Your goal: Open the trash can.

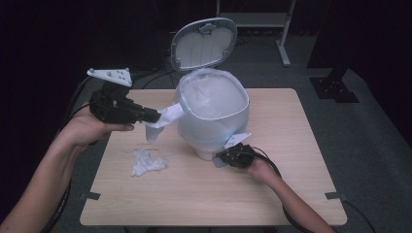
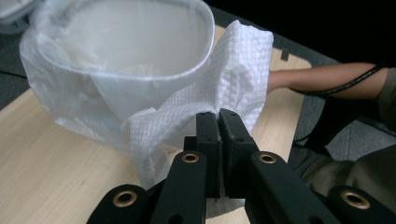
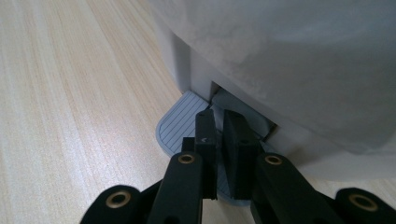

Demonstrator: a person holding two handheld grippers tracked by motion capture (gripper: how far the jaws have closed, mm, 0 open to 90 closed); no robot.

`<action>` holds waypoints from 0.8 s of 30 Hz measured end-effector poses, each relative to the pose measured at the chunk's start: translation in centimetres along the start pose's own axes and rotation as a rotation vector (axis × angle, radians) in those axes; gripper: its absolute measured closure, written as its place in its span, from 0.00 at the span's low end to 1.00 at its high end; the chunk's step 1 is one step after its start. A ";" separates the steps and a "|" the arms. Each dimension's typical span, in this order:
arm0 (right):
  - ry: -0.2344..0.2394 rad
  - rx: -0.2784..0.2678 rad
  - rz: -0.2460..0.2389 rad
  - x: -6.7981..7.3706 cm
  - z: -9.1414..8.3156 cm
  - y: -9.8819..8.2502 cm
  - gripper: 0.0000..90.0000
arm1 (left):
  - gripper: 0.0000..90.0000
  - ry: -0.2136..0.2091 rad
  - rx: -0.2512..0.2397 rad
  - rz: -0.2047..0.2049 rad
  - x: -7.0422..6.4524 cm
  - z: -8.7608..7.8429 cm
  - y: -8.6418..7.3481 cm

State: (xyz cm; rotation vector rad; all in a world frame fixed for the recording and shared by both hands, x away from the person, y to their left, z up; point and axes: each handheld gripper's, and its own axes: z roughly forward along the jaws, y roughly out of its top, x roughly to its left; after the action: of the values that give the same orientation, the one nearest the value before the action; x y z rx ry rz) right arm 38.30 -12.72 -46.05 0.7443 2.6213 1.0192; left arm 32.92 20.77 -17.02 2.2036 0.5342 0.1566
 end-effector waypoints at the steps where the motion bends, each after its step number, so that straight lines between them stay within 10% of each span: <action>1: 0.000 0.000 0.000 0.0 0.0 0.0 0.93 | 0.97 0.007 0.003 0.004 0.0 -0.2 0.3; 24: 0.003 -0.004 0.006 0.0 0.0 -0.1 0.93 | 0.97 0.005 0.002 0.009 0.4 -0.1 5.3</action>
State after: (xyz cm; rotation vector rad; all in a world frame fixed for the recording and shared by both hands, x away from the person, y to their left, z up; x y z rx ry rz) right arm 38.29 -12.80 -46.10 0.7501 2.6207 1.0275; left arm 34.93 18.07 -12.86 2.2081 0.5277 0.1665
